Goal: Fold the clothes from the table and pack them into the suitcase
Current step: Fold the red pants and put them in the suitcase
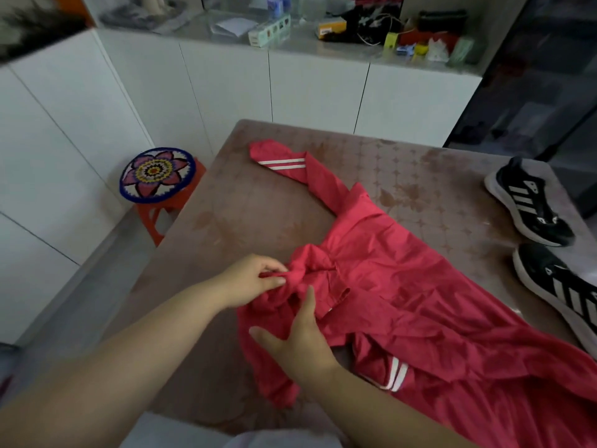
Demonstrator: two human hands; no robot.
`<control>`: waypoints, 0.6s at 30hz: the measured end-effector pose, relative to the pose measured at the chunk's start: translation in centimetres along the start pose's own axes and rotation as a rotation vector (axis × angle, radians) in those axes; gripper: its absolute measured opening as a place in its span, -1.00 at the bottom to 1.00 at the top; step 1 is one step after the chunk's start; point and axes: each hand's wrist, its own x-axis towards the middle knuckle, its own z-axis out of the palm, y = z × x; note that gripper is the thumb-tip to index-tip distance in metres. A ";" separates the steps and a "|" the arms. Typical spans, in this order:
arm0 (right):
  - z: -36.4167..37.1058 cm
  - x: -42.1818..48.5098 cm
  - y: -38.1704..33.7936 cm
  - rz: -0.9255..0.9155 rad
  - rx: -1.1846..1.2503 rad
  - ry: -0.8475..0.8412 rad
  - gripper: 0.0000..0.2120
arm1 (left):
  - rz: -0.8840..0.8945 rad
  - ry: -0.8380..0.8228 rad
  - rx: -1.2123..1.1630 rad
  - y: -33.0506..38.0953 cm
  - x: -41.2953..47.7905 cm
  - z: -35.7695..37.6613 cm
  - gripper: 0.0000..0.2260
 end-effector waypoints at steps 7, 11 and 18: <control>-7.3 0.6 0.9 0.045 -0.013 0.216 -0.11 | 0.163 0.016 -0.400 5.8 1.7 1.1 -0.79; -17.5 -0.3 3.1 0.108 -0.120 0.231 -0.33 | 0.218 0.064 -0.348 7.0 4.1 0.5 -0.83; -33.7 -0.6 6.7 0.357 -0.638 0.359 -0.60 | 0.074 -0.050 -0.193 8.1 10.1 3.3 -0.55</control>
